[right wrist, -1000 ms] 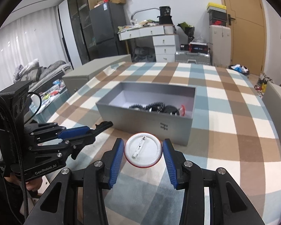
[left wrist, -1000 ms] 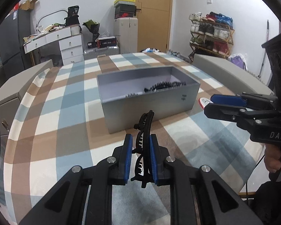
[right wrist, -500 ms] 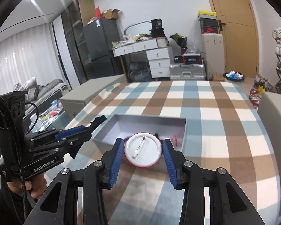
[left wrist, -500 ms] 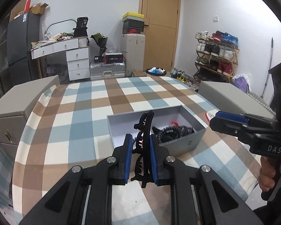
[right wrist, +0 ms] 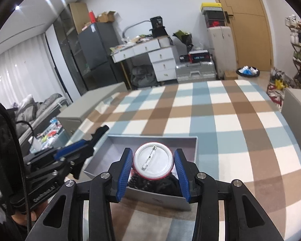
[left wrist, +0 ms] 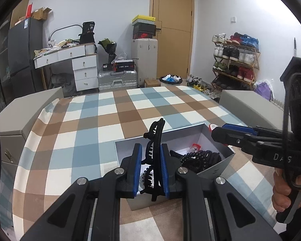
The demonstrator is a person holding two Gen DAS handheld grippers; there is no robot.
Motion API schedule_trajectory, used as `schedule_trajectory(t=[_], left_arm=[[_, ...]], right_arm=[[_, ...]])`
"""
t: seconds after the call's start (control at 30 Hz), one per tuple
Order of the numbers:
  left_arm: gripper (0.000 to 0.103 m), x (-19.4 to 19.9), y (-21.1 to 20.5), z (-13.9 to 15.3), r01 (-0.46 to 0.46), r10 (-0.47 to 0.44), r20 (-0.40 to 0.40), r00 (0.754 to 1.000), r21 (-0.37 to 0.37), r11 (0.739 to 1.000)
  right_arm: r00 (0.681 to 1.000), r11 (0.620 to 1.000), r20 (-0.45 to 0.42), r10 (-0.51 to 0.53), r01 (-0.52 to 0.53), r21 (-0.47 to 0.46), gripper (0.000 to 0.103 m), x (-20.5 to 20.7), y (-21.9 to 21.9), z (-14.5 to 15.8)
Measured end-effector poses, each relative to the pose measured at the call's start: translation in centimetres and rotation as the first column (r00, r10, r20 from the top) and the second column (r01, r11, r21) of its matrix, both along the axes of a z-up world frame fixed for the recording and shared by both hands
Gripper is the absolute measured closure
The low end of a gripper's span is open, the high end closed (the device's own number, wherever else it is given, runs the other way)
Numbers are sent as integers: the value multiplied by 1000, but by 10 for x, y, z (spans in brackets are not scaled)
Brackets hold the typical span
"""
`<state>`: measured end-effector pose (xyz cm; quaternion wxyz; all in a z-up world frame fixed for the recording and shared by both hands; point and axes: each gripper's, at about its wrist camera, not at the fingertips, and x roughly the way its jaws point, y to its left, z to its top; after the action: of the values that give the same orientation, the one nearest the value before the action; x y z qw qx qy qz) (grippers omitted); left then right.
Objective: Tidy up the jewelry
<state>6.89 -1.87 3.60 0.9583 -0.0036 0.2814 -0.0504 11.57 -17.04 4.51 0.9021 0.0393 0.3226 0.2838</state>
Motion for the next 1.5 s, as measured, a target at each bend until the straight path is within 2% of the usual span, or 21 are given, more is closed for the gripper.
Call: schedule_trajectory(t=[0.13, 0.27, 0.63, 1.0, 1.33, 1.4, 1.47, 1.5], left_arm=[[90, 5, 2, -6, -12, 12, -27, 1000, 6, 1000], [90, 7, 3, -9, -20, 20, -40, 999, 4, 1000], [90, 8, 1, -10, -22, 22, -36, 999, 6, 1000], [90, 9, 1, -11, -14, 14, -37, 999, -1, 1000], [89, 8, -4, -13, 3, -3, -29, 1000, 7, 1000], [85, 8, -5, -13, 8, -8, -31, 999, 14, 1000], [61, 7, -5, -12, 11, -10, -27, 1000, 21, 1000], [57, 6, -4, -11, 8, -7, -21, 1000, 18, 1000]], right_arm=[[1000, 1000, -13, -5, 5, 2, 61, 4, 1, -7], [1000, 999, 12, -13, 13, 37, 61, 4, -1, -9], [1000, 999, 1, -21, 21, 34, 61, 9, 4, -18], [999, 997, 0, -47, 47, 55, 59, 12, -2, -16], [999, 999, 14, -42, 42, 34, 55, 9, 0, -14], [999, 999, 23, -44, 44, 28, 55, 7, 1, -13], [999, 999, 28, -42, 42, 24, 55, 6, 1, -12], [999, 999, 29, -42, 41, 24, 55, 5, 1, -12]])
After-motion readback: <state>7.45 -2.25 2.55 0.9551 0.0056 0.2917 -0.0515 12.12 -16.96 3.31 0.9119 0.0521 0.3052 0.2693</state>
